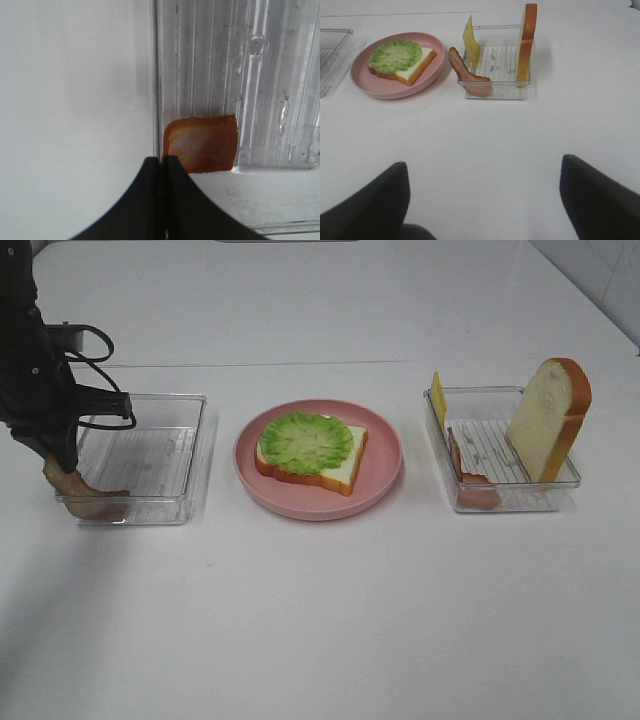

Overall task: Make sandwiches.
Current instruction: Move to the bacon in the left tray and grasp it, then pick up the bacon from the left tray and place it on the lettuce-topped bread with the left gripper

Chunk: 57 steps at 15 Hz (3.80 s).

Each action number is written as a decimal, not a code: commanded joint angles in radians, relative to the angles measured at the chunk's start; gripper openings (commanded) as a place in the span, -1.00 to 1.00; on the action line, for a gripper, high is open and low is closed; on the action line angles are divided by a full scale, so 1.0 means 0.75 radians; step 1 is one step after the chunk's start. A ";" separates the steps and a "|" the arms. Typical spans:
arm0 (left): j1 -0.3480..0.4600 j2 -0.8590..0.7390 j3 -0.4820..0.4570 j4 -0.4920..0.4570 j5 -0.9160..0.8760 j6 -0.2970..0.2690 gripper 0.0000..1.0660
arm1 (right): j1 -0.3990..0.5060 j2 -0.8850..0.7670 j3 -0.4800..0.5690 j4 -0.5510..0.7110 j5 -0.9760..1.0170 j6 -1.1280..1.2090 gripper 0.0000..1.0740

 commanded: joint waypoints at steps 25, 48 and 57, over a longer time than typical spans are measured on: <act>-0.011 -0.031 0.000 -0.081 0.019 0.063 -1.00 | -0.004 -0.016 0.003 0.004 -0.016 -0.001 0.44; -0.232 0.073 -0.241 -1.403 -0.232 0.696 -1.00 | -0.004 -0.016 0.003 0.004 -0.016 -0.001 0.44; -0.269 0.280 -0.287 -1.561 -0.309 0.873 -1.00 | -0.004 -0.016 0.003 0.004 -0.016 -0.001 0.44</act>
